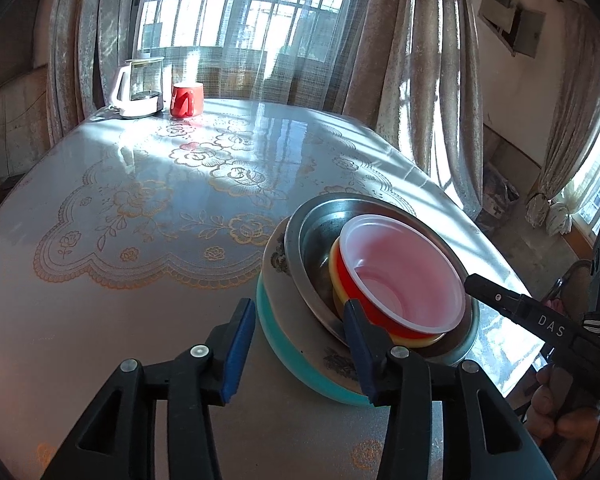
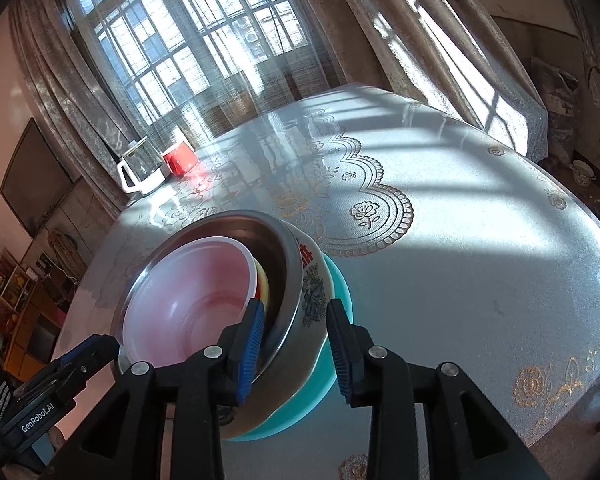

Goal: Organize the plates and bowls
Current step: 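Lower the basin onto the white plate stack and open both grippers, then withdraw both grippers from the stacked dishes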

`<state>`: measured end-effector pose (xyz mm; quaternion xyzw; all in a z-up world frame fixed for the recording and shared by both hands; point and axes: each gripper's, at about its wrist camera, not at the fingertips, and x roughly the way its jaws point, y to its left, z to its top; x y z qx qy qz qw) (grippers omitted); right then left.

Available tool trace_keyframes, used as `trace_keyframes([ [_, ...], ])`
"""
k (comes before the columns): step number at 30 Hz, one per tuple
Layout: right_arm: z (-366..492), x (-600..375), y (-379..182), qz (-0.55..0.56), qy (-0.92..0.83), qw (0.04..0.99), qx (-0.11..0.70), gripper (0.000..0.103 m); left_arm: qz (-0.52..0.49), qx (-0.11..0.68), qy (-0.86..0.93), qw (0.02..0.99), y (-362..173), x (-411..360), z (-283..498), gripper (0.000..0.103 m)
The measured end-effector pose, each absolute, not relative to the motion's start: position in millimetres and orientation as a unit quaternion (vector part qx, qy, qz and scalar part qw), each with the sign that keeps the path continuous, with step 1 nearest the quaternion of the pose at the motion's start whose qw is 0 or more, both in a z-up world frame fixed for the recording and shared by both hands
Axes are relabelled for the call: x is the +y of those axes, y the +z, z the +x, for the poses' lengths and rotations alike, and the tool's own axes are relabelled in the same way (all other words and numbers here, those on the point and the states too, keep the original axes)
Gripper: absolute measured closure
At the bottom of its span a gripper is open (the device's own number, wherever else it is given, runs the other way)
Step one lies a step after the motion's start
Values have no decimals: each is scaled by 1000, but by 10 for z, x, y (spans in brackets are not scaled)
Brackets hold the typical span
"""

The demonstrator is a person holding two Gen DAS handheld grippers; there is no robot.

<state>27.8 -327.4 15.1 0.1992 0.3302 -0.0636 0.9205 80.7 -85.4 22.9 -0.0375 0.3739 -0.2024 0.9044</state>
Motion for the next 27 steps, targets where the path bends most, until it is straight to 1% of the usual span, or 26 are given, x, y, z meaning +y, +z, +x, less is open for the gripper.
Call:
trace_keyframes([
  [6, 189, -3111, 283, 162, -82, 933, 310, 62, -21, 360, -168, 917, 226, -800, 695, 56],
  [11, 140, -2940, 291, 129, -103, 938, 304, 61, -17, 355, -154, 922, 209, -773, 604, 55],
  [13, 116, -2875, 282, 118, -107, 940, 303, 61, -12, 348, -149, 925, 215, -771, 565, 49],
  [15, 97, -2828, 269, 110, -109, 941, 302, 61, -9, 344, -146, 928, 226, -768, 540, 47],
  [27, 73, -2767, 292, 106, -108, 942, 299, 61, -4, 333, -137, 933, 265, -770, 475, 47],
])
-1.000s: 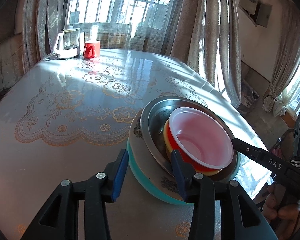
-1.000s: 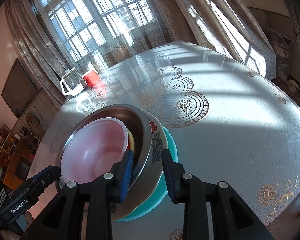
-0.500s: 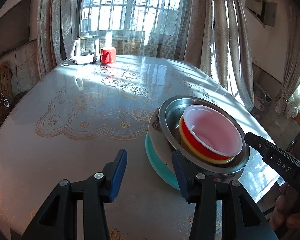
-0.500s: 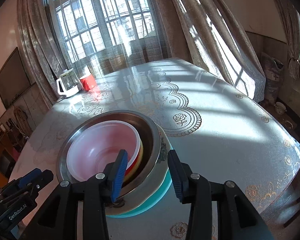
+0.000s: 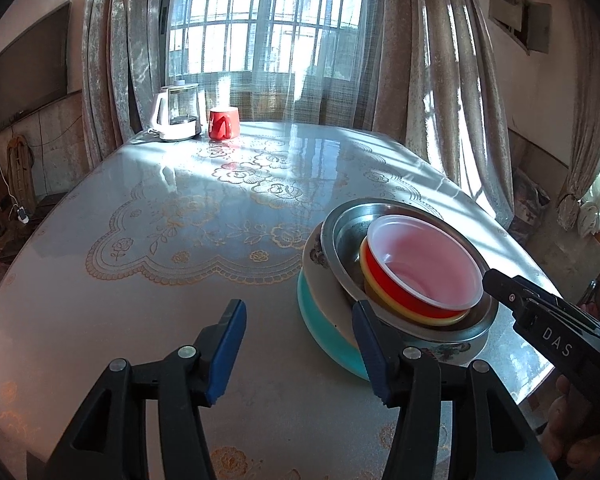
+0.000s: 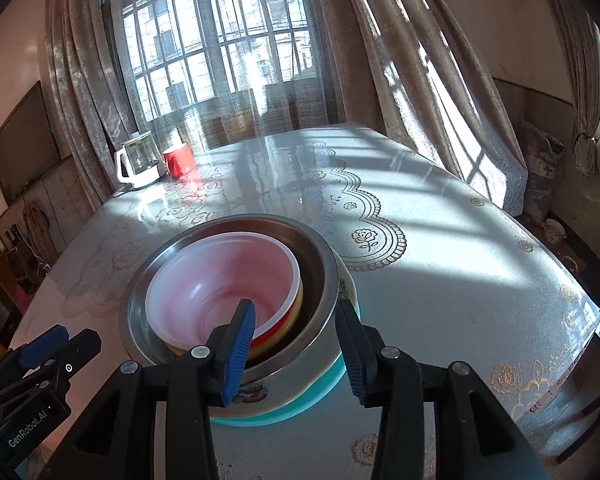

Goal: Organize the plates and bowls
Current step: 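Withdraw both grippers from the stacked dishes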

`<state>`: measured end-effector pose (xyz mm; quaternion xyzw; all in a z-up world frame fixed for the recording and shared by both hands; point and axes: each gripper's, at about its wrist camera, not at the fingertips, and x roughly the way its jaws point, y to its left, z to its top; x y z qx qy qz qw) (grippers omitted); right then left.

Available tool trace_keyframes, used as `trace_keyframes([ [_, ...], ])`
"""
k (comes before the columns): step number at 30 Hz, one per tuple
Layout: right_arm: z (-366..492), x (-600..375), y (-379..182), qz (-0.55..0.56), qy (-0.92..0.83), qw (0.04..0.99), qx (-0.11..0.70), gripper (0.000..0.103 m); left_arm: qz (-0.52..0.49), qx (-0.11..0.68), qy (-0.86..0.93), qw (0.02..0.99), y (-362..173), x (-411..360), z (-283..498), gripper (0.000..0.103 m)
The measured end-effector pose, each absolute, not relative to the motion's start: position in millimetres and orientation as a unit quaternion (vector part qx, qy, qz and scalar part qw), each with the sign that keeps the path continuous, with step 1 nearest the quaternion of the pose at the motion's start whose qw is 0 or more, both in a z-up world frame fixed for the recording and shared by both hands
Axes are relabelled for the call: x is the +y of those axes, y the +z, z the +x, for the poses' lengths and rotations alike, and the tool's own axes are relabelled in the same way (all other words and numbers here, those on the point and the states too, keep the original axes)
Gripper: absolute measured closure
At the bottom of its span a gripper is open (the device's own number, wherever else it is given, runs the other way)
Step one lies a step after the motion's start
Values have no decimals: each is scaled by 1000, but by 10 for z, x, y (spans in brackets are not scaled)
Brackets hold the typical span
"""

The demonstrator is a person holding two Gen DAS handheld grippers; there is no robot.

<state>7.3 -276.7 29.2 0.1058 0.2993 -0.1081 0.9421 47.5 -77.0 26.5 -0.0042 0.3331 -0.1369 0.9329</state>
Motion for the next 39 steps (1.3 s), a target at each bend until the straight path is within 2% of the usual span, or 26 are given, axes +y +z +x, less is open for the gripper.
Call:
trace_keyframes([
  [7, 73, -2753, 302, 106, -106, 943, 298, 61, -6, 334, -140, 932, 280, -767, 475, 46],
  [19, 75, -2730, 292, 106, -104, 943, 298, 61, -2, 333, -131, 934, 294, -774, 471, 36],
  [39, 91, -2689, 316, 103, -101, 944, 298, 61, 1, 335, -128, 933, 290, -761, 481, 34],
])
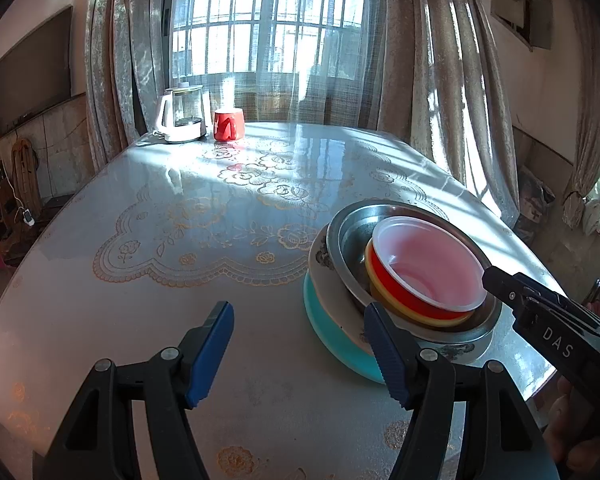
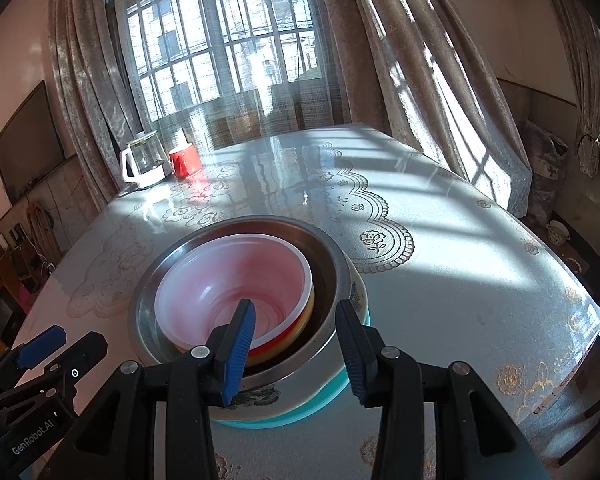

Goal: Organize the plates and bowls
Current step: 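Withdraw both grippers from the stacked dishes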

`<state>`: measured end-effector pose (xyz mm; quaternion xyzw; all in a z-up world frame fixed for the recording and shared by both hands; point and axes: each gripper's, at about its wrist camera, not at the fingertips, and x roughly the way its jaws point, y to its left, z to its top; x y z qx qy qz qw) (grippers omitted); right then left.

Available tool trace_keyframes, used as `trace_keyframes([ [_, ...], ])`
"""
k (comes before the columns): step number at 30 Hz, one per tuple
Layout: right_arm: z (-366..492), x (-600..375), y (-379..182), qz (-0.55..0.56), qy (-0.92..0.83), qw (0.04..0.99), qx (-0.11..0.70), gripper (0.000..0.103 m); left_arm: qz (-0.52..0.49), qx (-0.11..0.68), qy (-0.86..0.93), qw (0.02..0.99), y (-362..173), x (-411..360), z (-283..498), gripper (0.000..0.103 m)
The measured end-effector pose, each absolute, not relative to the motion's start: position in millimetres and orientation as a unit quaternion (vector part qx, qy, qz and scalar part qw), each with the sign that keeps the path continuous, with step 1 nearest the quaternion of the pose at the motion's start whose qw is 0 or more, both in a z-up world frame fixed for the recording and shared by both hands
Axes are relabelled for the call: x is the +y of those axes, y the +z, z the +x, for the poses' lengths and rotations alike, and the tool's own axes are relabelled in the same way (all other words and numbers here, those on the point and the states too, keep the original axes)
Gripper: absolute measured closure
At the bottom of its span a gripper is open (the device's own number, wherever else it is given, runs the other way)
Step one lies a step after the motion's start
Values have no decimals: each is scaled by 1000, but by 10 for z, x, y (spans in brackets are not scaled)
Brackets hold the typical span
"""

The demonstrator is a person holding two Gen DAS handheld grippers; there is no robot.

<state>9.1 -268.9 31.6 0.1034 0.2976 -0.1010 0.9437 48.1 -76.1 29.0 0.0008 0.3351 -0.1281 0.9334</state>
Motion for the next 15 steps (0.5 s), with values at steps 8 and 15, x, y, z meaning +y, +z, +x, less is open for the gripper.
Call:
trace_keyframes([
  [8, 96, -2679, 325, 104, -99, 944, 298, 61, 3, 333, -128, 934, 298, -768, 472, 31],
  [15, 107, -2681, 329, 106, -100, 943, 299, 61, 3, 332, -128, 935, 307, -767, 474, 30],
])
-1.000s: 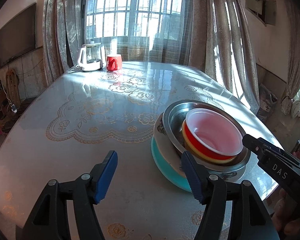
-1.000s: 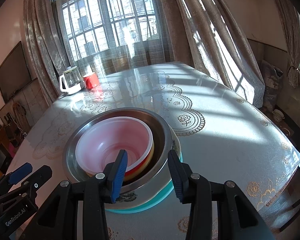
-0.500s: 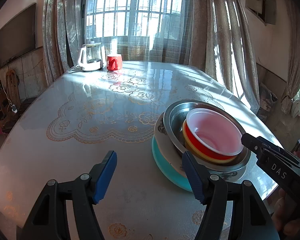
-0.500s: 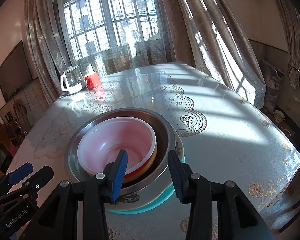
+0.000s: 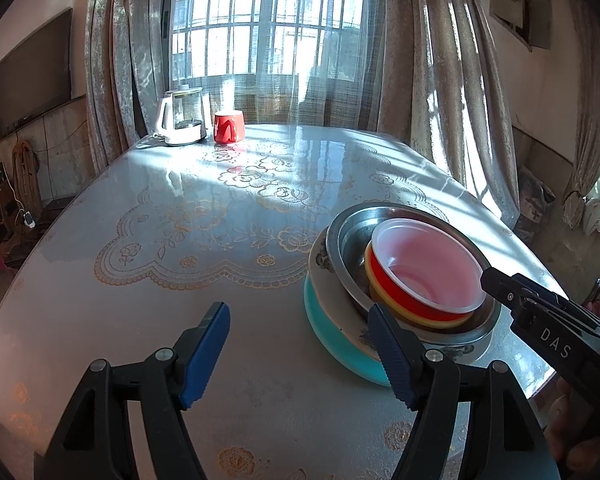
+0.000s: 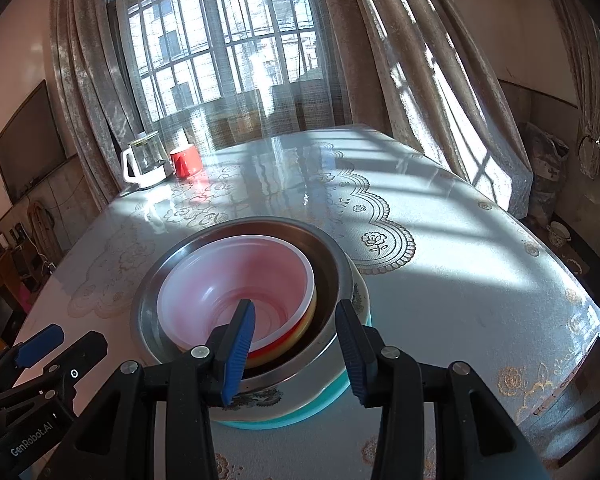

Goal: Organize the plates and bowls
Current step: 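Withdraw both grippers from the stacked dishes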

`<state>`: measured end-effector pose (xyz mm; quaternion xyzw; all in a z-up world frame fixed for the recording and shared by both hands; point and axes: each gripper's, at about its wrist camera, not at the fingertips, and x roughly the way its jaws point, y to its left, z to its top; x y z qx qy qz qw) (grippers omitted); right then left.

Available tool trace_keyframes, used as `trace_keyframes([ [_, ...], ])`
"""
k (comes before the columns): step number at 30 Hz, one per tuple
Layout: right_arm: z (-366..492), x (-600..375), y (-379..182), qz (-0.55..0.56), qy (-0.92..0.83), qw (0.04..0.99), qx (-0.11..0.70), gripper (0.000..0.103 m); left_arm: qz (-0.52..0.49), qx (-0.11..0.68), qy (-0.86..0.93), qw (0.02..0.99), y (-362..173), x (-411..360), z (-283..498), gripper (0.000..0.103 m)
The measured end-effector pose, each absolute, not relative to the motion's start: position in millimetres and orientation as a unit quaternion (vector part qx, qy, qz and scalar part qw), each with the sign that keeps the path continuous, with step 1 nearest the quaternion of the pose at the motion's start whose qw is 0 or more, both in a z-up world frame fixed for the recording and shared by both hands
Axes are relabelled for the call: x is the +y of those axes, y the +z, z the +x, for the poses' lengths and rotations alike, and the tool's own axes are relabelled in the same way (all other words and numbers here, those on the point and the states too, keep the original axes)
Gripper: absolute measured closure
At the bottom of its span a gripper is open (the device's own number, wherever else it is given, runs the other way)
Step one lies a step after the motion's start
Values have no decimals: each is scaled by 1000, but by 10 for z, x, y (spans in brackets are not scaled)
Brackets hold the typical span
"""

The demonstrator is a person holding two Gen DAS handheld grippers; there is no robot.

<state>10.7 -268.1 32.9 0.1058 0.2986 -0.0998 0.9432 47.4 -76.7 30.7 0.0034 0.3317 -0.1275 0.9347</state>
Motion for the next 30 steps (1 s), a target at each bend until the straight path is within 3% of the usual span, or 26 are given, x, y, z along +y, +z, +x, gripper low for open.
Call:
trace_keyframes([
  [30, 115, -2728, 297, 107, -99, 944, 295, 61, 4, 309, -132, 942, 342, -770, 478, 25],
])
